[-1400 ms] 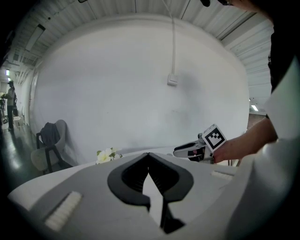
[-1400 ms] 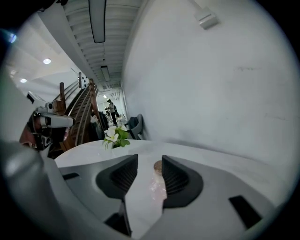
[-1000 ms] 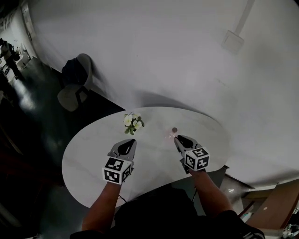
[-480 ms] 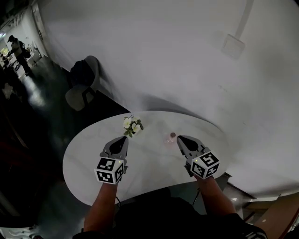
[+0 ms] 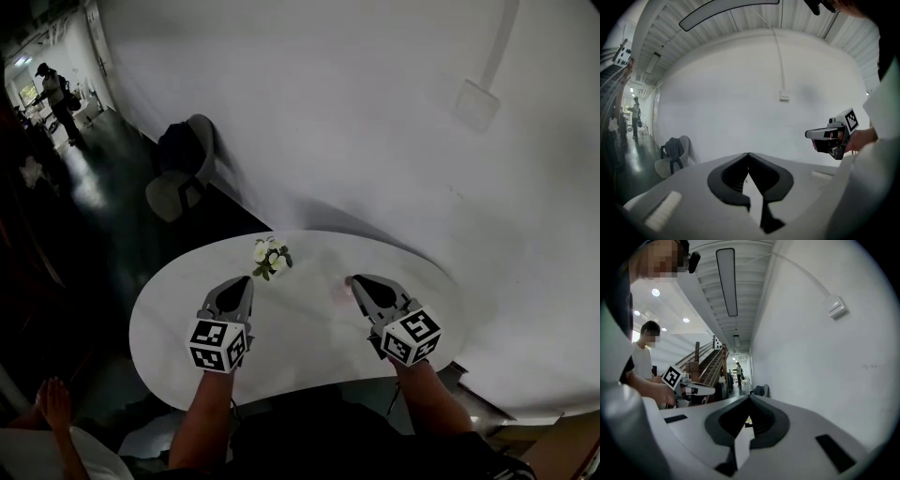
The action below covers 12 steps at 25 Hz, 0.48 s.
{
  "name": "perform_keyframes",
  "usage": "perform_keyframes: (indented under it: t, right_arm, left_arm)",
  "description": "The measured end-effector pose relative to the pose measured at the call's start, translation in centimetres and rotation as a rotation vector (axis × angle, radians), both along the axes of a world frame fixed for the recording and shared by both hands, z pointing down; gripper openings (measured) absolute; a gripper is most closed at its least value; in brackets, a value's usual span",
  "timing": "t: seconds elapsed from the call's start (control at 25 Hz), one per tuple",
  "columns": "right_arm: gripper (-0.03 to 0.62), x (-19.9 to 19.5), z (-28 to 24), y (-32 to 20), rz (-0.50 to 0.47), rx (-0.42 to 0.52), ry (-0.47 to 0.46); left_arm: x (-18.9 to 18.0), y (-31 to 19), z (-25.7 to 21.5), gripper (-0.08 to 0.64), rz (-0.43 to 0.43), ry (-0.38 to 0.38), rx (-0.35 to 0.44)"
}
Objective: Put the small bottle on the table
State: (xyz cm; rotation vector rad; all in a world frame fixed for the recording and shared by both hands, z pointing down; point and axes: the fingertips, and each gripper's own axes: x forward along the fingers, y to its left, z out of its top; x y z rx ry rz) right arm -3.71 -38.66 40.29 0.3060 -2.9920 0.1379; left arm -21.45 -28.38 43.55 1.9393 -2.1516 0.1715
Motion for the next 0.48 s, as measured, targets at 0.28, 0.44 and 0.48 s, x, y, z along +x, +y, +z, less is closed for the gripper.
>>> perform_keyframes:
  t: [0.28, 0.44, 0.48]
  right_arm:
    - [0.011, -0.6, -0.6, 0.1, -0.022, 0.003, -0.019]
    - [0.011, -0.9, -0.6, 0.3, -0.033, -0.007, -0.028]
    - [0.011, -1.0, -0.6, 0.3, -0.034, -0.010, -0.029]
  left_arm:
    - [-0.7, 0.9, -0.8, 0.012, -0.030, -0.004, 0.008]
    - [-1.0, 1.2, -1.0, 0.012, -0.040, -0.007, 0.011]
    - [-1.0, 1.2, -1.0, 0.012, -0.041, -0.006, 0.011]
